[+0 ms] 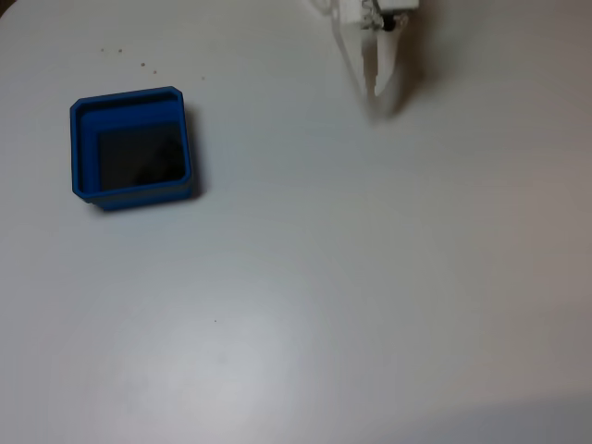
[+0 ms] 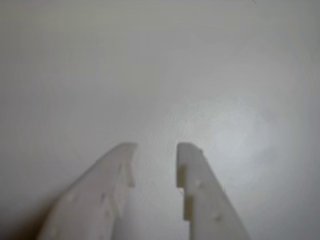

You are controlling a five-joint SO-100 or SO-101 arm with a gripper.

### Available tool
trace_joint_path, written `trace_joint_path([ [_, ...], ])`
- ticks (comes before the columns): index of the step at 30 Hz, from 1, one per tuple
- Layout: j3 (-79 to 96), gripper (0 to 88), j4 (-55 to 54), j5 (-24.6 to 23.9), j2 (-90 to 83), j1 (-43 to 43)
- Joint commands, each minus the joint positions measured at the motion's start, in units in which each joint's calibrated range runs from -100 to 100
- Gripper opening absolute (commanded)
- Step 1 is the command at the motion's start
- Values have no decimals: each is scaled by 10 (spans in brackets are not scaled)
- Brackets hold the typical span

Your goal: Pick the black tape roll and drop it in the blue box

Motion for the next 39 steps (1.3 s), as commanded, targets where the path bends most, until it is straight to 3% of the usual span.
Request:
trace_joint_path([
  [1,10,12,-11,-5,-46,-4],
  [14,10,12,-171,-3,-46,-4],
  [25,10,12,-228,0,-46,-4],
  [39,10,12,-224,1,-46,-3],
])
